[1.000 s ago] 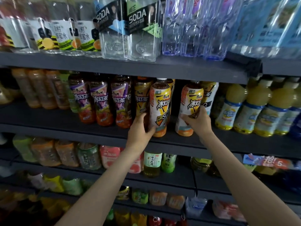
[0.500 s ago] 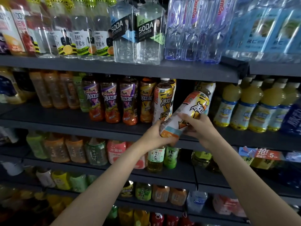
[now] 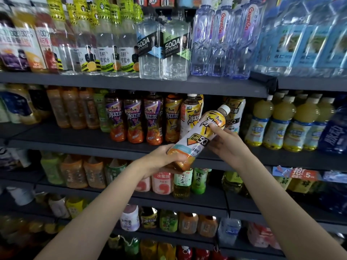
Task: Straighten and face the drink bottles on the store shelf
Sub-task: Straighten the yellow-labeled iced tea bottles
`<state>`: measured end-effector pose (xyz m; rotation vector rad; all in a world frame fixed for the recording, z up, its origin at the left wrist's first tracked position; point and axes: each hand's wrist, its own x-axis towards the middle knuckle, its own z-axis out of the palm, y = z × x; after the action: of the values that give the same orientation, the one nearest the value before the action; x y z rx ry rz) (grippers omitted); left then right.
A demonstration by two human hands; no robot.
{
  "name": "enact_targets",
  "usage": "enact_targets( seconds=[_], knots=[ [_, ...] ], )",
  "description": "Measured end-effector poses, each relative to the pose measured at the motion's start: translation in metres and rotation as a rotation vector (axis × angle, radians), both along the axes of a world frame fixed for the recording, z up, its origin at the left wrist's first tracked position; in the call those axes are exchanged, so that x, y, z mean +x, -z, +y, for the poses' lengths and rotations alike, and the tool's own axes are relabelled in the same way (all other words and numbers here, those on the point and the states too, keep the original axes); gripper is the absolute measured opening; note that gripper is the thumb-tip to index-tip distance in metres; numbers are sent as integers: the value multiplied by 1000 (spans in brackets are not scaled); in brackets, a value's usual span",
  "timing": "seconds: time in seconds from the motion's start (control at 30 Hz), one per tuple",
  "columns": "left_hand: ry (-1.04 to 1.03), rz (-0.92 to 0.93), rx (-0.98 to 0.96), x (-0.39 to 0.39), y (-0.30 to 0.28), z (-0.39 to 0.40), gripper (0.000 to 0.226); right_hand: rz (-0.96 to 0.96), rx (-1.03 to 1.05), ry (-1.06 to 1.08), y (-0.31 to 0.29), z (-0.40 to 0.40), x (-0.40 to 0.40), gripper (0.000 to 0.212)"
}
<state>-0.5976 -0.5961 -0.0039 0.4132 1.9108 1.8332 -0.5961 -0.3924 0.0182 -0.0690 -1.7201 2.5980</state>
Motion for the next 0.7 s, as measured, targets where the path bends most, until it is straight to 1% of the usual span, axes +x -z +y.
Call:
enact_targets(
  seconds=[0.07,0.13,0.23,0.27,0.33,0.37,0.4,0.43,0.47,0.53,0.57,0.6,0.63,0.67,0.7],
  knots=[
    [-62,156,-122,-2,1,-1,43,18,17,49,-1,0,-2,37],
    [-133,344,-270,-3,2,-1,48,-10,80,109,-3,-4,-3,49],
    [-249,723,-547,-5,7,1,67,-116,129,177,2,-14,-2,88],
    [-267,822,-613,-4,7,2,72,-136,103,194,6,-15,-1,91],
    [-275,937,-664,-2,7,3,77,-137,15,225,10,-15,1,75],
    [-269,936,-651,-1,5,3,77,-115,-31,225,11,-14,3,68],
    [-269,875,-603,-1,3,4,77,-79,-70,219,11,-13,5,63],
    [-266,736,-517,-2,0,4,74,-36,-95,211,9,-11,6,59],
    [-247,522,-394,-1,-4,4,70,9,-111,200,6,-9,7,56],
    [-157,58,-88,0,-9,3,62,86,-117,172,-2,-7,9,52],
    [-117,-80,34,-1,-8,2,55,117,-111,157,-7,-7,10,50],
    [-80,-133,114,-1,-7,2,48,143,-107,145,-10,-6,11,49],
    [-73,-126,158,-1,-6,4,46,165,-101,134,-12,-5,12,48],
    [-106,-88,171,-2,-5,6,49,177,-83,124,-13,-4,12,45],
    [-171,-5,143,-2,-4,9,54,173,-55,119,-13,-4,12,41]
  ],
)
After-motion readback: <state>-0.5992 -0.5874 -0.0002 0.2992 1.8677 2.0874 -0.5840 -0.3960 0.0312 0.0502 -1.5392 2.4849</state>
